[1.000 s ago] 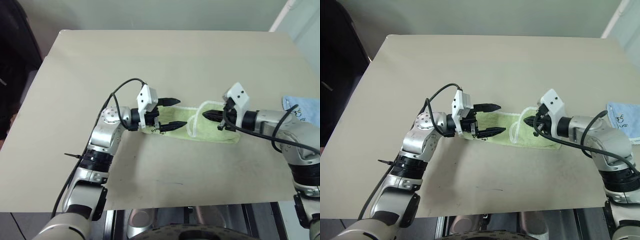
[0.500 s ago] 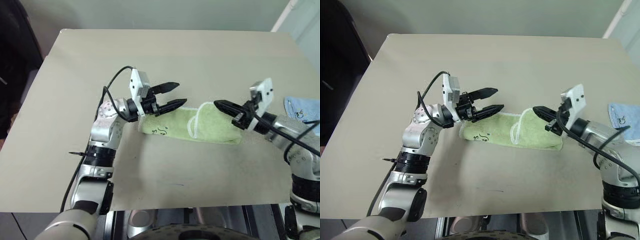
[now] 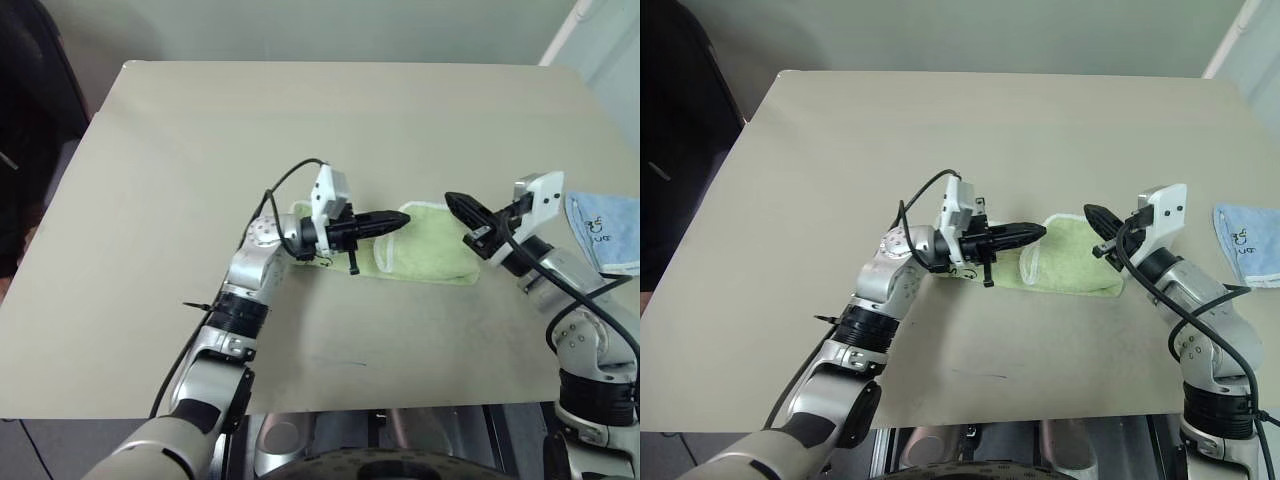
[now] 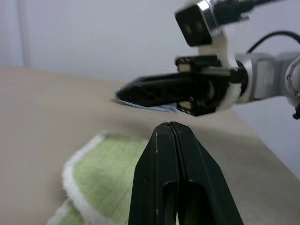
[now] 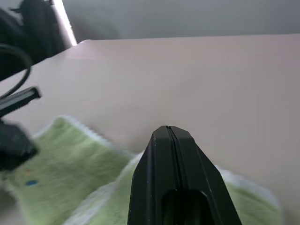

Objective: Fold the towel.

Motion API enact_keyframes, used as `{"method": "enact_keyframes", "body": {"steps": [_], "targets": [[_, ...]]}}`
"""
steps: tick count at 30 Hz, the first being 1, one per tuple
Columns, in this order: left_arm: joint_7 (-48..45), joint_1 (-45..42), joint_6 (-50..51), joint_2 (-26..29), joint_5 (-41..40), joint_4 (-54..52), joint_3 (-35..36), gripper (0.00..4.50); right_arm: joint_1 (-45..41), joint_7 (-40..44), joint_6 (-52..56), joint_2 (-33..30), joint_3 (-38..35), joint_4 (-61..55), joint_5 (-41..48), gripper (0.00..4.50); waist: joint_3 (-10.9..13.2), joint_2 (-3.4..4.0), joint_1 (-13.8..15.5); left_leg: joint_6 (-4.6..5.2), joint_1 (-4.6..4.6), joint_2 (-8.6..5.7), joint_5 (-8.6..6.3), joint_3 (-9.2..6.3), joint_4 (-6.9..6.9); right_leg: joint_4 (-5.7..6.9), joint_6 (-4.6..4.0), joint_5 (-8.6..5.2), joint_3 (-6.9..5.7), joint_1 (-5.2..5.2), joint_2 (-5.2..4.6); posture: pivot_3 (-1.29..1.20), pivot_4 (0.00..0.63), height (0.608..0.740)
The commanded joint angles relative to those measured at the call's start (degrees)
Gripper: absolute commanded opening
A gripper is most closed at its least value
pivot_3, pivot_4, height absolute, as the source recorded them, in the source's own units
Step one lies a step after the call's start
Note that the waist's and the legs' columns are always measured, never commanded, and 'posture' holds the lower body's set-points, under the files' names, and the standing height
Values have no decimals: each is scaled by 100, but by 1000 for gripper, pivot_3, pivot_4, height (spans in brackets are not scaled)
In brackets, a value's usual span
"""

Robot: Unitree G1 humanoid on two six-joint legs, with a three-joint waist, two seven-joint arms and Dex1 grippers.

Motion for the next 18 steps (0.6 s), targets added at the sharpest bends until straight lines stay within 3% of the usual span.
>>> {"method": "enact_keyframes", "body": {"steps": [1, 4, 9, 18], "targets": [[-43, -190, -557, -203, 321, 243, -230, 53, -212, -220, -274, 34, -36, 224, -269, 0, 0, 0, 0, 0, 0, 0, 0, 0, 0, 0, 1, 1, 0, 0, 0, 0, 150, 740], [66, -275, -817, -458, 562, 700, -379, 53, -219, -224, -409, 123, 85, 518, -430, 0, 0, 0, 3, 0, 0, 0, 0, 0, -2, -2, 3, -1, 0, 0, 0, 0, 150, 740], [76, -90, -1268, -304, 1265, 1077, -841, 53, -15, -258, -920, 330, 489, 1194, -1033, 0, 2, 4, -3, -3, -1, 2, -9, -1, -8, -8, 49, 19, 0, -4, 2, 0, 150, 740], [226, 265, -1372, -167, 1713, 1429, -1018, 53, 276, -332, -1776, 752, 791, 2337, -1663, 0, -1, 1, -1, -1, 3, 0, -12, -1, -3, -9, 4, -6, 1, 4, -1, 0, 150, 740]]}}
